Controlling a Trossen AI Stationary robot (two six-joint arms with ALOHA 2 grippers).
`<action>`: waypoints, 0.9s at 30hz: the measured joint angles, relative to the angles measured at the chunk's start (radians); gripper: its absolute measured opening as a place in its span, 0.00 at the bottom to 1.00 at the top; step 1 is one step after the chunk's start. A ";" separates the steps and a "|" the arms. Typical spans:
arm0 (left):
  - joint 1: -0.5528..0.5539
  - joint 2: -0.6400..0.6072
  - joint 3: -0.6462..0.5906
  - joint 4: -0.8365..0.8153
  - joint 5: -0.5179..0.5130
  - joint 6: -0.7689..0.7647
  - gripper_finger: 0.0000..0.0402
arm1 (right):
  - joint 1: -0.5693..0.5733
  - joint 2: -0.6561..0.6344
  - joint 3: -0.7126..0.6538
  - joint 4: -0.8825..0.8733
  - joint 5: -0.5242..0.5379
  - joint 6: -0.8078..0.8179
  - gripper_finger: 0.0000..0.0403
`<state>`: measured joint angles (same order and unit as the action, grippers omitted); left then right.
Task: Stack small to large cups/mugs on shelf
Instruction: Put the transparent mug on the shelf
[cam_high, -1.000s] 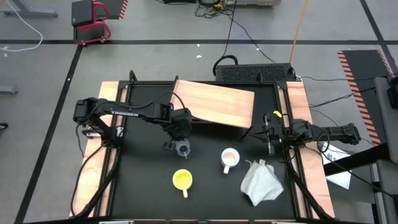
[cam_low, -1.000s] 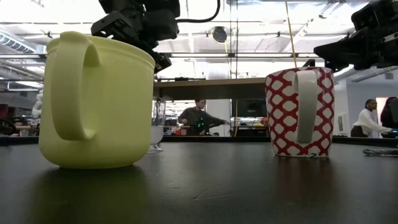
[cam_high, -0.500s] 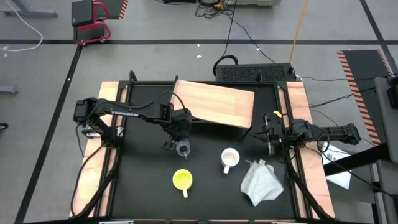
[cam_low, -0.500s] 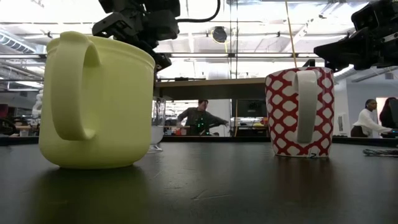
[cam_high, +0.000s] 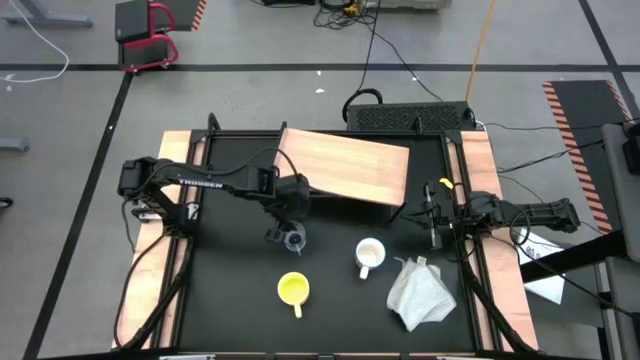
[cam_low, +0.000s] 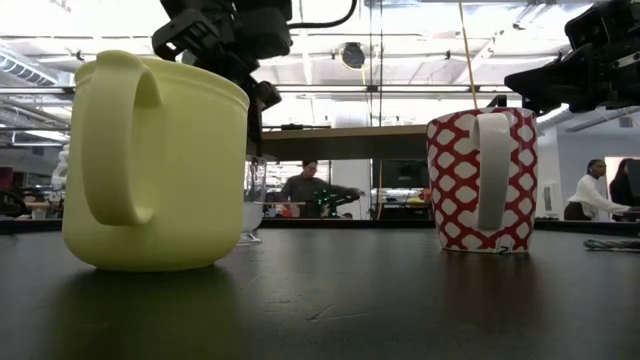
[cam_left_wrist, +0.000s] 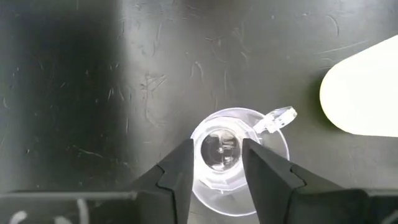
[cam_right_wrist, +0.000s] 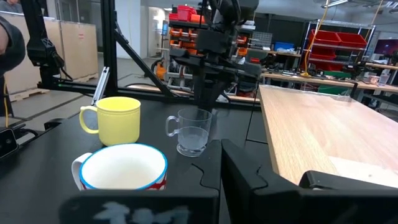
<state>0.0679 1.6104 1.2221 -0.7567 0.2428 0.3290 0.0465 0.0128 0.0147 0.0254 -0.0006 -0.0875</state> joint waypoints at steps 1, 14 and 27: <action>-0.001 0.000 0.000 0.001 0.000 0.001 0.36 | 0.000 0.000 0.000 0.000 0.000 0.000 0.00; -0.012 0.004 -0.001 0.000 -0.032 0.006 0.37 | 0.000 0.000 0.000 0.000 0.000 0.023 0.00; -0.010 0.053 -0.003 -0.018 -0.088 0.003 0.37 | 0.000 0.009 0.000 0.000 0.000 0.023 0.00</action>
<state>0.0574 1.6638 1.2190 -0.7743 0.1552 0.3318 0.0467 0.0213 0.0143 0.0253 -0.0006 -0.0644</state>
